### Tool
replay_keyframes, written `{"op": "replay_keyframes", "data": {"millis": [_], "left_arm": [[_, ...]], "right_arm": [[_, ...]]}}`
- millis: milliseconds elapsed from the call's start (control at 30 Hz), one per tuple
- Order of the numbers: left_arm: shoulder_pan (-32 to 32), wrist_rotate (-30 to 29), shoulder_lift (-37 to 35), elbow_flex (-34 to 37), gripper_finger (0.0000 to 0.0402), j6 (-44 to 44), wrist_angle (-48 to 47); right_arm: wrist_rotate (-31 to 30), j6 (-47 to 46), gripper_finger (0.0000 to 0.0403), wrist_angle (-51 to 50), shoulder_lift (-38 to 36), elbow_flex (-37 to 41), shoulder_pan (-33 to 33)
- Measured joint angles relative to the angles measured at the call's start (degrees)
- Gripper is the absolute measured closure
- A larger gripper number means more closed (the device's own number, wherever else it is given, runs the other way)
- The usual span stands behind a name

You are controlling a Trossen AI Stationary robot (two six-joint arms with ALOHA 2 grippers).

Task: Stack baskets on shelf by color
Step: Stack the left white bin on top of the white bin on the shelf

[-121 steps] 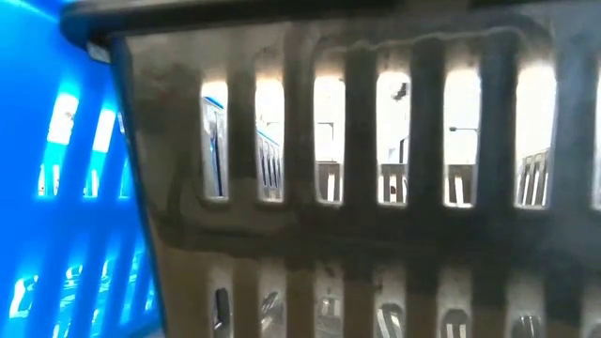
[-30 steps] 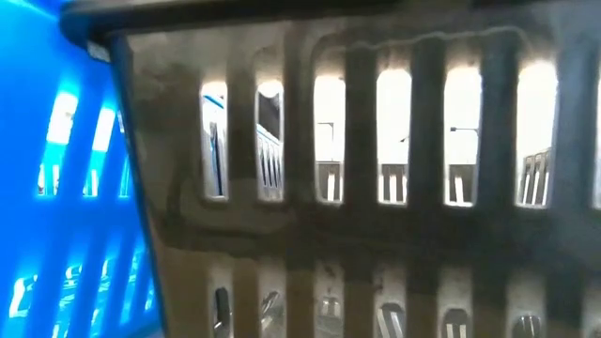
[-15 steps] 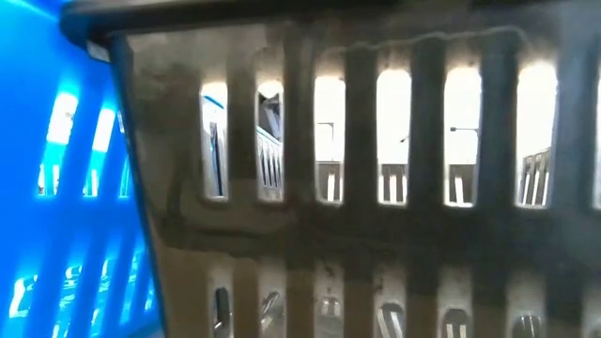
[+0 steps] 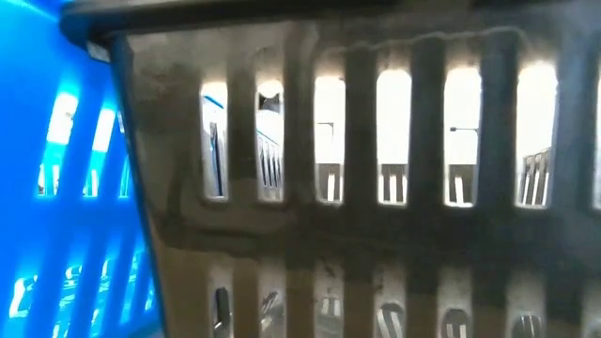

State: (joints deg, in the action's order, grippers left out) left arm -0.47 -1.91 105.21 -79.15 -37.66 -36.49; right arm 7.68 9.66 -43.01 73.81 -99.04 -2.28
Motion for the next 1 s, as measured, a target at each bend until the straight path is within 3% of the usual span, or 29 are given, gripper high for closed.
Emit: {"op": "replay_keyframes", "data": {"millis": [167, 300, 733, 867, 1000], "left_arm": [[-0.6, -2.2, 0.0, -5.1, 0.0401, 3.3, -0.6], [-1.0, -3.8, 0.0, -12.2, 0.0401, 5.5, -7.0], [-2.2, -23.9, -0.1, -34.8, 0.0401, 1.2, -43.0], [-2.0, -27.7, -0.1, -39.2, 0.0401, -2.3, -53.7], [-1.5, -30.5, -2.2, -40.9, 0.0401, -1.3, -52.5]], "right_arm": [[0.0, -0.2, 0.0264, 0.0, 0.0, 0.0, 0.0], [0.0, -0.2, 0.0264, 0.0, 0.0, 0.0, 0.0], [-0.9, 2.2, 0.0271, 1.0, -0.5, 0.0, 0.0], [-4.7, 2.5, 0.0305, 2.7, -0.9, -0.3, 0.0], [-11.5, 3.1, 0.0381, 1.6, -1.7, -2.6, -0.1]]}}
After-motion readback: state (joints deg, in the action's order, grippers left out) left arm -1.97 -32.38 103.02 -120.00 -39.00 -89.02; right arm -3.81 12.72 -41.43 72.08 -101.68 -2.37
